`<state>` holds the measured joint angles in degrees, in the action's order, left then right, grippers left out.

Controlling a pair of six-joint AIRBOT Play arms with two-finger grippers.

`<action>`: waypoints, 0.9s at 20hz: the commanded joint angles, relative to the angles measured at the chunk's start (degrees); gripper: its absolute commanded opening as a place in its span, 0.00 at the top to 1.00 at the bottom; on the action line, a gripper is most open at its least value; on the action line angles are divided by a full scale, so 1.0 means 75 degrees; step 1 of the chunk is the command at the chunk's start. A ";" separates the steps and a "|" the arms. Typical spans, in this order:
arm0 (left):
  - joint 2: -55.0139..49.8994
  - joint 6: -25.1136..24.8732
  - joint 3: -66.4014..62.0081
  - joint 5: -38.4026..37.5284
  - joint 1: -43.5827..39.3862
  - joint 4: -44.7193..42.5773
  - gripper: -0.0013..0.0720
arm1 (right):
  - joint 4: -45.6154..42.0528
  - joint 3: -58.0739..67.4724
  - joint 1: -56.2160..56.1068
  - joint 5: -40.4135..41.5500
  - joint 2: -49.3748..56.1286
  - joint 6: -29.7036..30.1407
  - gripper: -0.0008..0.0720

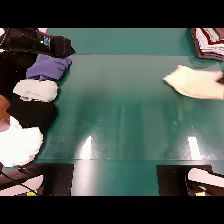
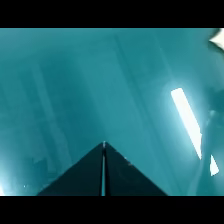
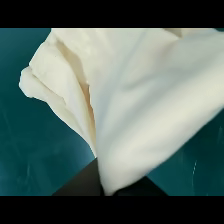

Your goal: Fold the shirts.

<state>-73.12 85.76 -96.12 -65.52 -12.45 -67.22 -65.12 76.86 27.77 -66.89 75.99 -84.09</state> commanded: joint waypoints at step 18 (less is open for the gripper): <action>0.0006 0.0169 0.0000 0.0044 -0.0009 0.0015 0.95 | -0.0501 -0.1399 0.2215 -0.0947 -0.2328 0.0023 0.28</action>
<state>-73.12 86.94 -96.12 -65.12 -12.47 -67.18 -70.89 61.36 48.47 -69.63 58.70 -84.31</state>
